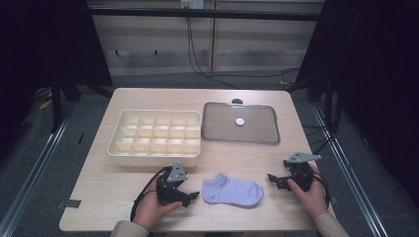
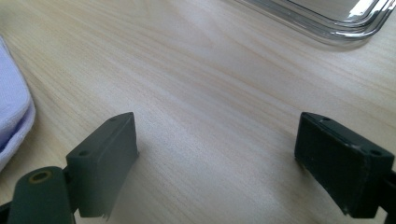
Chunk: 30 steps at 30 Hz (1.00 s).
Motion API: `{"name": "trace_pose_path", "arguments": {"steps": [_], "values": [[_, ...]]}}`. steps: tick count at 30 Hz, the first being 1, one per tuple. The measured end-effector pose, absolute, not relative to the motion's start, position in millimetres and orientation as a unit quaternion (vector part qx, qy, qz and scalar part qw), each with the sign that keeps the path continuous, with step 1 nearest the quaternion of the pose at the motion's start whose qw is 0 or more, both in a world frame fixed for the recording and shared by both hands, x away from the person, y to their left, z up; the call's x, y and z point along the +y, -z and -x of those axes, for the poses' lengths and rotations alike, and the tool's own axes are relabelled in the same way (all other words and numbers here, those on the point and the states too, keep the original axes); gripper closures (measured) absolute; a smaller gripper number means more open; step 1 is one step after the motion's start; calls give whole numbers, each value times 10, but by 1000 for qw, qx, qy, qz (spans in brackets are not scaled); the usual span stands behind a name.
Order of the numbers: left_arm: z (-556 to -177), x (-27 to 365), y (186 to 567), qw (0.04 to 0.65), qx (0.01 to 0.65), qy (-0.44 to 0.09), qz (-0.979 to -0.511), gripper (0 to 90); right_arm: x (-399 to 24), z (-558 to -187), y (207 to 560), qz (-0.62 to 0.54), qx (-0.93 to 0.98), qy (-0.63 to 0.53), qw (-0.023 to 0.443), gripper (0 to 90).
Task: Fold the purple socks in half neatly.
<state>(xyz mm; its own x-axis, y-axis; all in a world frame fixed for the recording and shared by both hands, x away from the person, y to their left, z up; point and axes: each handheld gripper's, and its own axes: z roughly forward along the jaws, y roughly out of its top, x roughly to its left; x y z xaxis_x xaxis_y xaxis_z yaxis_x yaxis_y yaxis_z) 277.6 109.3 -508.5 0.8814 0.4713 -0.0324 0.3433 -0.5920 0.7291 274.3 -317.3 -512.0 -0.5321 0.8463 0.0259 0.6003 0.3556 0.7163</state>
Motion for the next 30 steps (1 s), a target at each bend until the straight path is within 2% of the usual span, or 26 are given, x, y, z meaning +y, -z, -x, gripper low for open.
{"name": "trace_pose_path", "arguments": {"steps": [14, 19, 21, 26, 28, 30], "values": [[-2766, 1083, 5085, 389, 236, -84, -886, 174, -3163, -2740, 5121, -453, 802, -346, 180, 125], [-2769, 1038, 5064, 375, 239, -81, -892, 147, -3162, -2714, 5117, -454, 801, -345, 182, 138], [-2765, 1027, 5040, 365, 244, -82, -895, 161, -3165, -2698, 5087, -454, 806, -338, 176, 190], [-2776, 1024, 4993, 360, 256, -64, -895, 223, -3163, -2657, 5053, -445, 813, -336, 169, 236], [-2783, 1011, 4967, 361, 263, -46, -893, 253, -3158, -2632, 5027, -439, 816, -340, 163, 288], [-2783, 994, 4936, 354, 262, -52, -896, 257, -3148, -2610, 4991, -434, 815, -348, 161, 337]]}}
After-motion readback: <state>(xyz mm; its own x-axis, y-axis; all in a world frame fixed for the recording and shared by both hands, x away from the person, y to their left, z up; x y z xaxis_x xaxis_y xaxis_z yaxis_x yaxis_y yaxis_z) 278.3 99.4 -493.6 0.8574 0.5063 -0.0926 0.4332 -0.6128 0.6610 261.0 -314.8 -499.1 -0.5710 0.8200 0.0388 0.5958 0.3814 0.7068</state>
